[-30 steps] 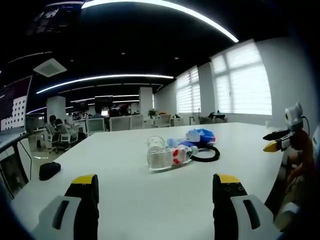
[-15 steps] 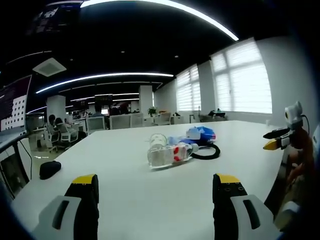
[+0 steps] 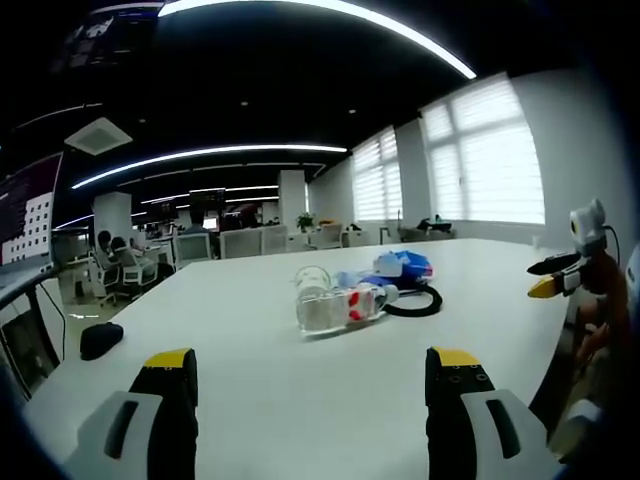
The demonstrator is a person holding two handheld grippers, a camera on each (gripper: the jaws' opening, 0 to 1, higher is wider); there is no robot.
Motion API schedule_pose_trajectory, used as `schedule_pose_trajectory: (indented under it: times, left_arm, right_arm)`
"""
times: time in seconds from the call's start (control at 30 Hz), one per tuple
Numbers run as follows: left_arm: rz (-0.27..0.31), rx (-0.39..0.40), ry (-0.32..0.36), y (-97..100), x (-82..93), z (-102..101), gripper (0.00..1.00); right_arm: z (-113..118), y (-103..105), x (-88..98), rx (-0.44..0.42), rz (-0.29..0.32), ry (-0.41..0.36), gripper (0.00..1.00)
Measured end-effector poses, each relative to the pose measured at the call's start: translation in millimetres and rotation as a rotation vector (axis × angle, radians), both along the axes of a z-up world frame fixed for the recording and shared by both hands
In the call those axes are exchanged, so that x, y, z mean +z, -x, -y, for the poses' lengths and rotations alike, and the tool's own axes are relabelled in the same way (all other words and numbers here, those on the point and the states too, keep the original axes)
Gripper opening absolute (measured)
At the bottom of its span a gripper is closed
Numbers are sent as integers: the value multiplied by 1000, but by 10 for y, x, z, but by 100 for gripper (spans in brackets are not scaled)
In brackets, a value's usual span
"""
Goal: Arrange the tabletop items into an orderly group along one side of the table until the central work area is clear of visible clutter.
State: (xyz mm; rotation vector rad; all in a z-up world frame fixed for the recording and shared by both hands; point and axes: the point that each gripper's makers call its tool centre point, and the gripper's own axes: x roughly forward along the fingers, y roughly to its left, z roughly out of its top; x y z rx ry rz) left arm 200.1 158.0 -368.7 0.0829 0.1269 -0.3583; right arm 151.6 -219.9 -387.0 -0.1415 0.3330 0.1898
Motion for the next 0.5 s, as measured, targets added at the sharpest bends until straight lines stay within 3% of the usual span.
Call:
schedule_pose_trajectory:
  times: [0.33,0.5]
  left_arm:
    - [-20,8,-13,-50,-79,-17,94]
    - [-14,4,-14,-88,-69,14,94]
  right_arm:
    - [-18,8,-56,9,-16,-1,73]
    - [-78,0,-7,36,4,-49,73]
